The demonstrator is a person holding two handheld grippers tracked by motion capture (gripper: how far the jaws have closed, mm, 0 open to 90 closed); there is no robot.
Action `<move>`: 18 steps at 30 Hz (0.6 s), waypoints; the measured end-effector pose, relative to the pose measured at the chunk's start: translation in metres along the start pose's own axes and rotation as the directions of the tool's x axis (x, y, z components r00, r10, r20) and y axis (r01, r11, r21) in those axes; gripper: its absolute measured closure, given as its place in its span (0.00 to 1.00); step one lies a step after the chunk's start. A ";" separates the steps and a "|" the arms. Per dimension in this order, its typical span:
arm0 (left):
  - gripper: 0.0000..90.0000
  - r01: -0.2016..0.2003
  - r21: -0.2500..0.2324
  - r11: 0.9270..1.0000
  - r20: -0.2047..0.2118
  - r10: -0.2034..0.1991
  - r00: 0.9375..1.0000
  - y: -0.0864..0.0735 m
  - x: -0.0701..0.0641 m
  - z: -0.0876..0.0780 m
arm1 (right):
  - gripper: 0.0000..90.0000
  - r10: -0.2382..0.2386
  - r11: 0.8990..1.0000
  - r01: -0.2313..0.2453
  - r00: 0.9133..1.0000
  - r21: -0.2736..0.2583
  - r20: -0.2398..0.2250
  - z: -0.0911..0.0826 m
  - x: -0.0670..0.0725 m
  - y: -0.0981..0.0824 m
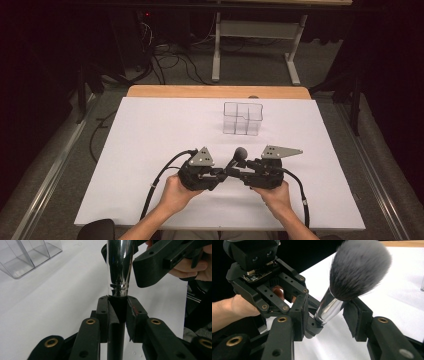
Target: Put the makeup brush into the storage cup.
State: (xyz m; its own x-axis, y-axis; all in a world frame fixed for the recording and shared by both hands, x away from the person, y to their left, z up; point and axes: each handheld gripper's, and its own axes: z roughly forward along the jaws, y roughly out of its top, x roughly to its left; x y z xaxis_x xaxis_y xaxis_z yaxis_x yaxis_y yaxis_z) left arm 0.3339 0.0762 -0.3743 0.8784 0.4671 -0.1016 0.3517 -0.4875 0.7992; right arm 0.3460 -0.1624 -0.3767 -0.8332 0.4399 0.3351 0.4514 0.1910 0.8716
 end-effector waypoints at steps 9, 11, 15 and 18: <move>0.82 -0.010 0.002 1.000 -0.003 0.010 1.000 0.000 -0.002 0.001 | 0.68 0.011 1.000 -0.011 1.000 -0.011 -0.009 0.000 -0.001 -0.001; 0.83 -0.009 -0.001 1.000 -0.004 0.009 1.000 0.000 -0.002 0.001 | 0.71 0.013 1.000 -0.013 1.000 -0.015 -0.012 0.000 0.000 -0.001; 0.82 -0.013 -0.001 1.000 -0.006 0.013 1.000 0.001 -0.004 0.001 | 0.72 0.014 1.000 -0.014 1.000 -0.015 -0.012 0.000 0.000 -0.001; 0.83 -0.015 0.001 1.000 -0.005 0.015 1.000 0.001 -0.003 0.001 | 0.73 0.020 1.000 -0.020 1.000 -0.015 -0.015 0.000 -0.001 -0.001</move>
State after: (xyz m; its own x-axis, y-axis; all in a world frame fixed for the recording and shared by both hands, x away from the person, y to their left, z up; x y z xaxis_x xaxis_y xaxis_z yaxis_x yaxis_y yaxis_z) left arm 0.3316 0.0733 -0.3744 0.8820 0.4632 -0.0870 0.3389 -0.4950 0.8001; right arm 0.3464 -0.1630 -0.3781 -0.8290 0.4300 0.3575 0.4629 0.1688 0.8702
